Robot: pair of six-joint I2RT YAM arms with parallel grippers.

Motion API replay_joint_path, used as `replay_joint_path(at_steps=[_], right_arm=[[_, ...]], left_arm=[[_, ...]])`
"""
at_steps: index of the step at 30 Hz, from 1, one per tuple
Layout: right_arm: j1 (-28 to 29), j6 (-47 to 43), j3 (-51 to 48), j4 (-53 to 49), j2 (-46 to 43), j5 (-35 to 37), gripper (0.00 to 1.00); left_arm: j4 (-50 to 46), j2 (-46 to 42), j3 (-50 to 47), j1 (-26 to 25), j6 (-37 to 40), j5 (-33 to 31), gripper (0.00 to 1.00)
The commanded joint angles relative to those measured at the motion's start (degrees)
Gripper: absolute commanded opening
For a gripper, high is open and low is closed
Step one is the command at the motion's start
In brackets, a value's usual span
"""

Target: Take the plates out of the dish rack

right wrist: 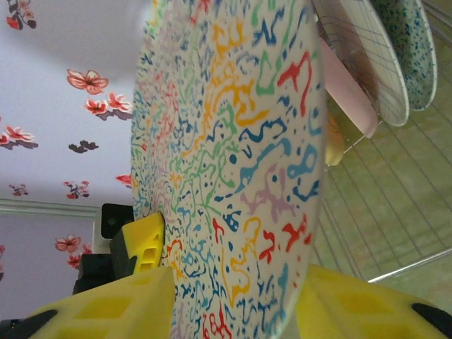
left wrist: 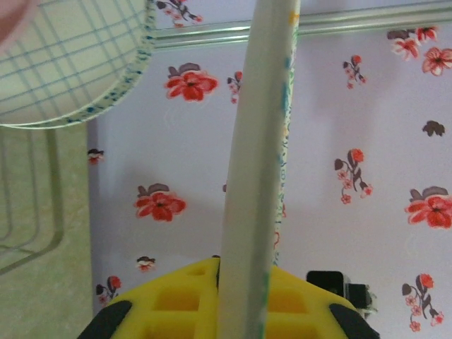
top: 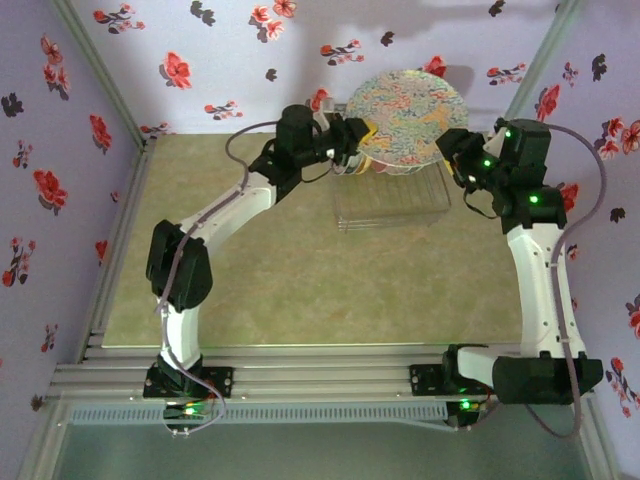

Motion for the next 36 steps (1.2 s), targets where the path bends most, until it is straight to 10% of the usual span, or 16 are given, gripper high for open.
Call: replay_joint_path(at_steps=[1,17,36], right_arm=[[1.0,-8.8,1.6,0.1,-2.1,1.2,0.53],[27.9,-34.1,-0.4,10.3,1.3,9.0,0.65],[40.5,-42.5,-0.9,15.9,6.9,15.2,0.82]], left_arm=[[1.9,-6.9,-4.9,4.5,2.6,-0.2,0.0],[8.6,-26.2,-40.3,30.2,4.2,-1.6,0.0],[21.7,-9.7,-46.0,32.5,8.8,-7.8,0.0]])
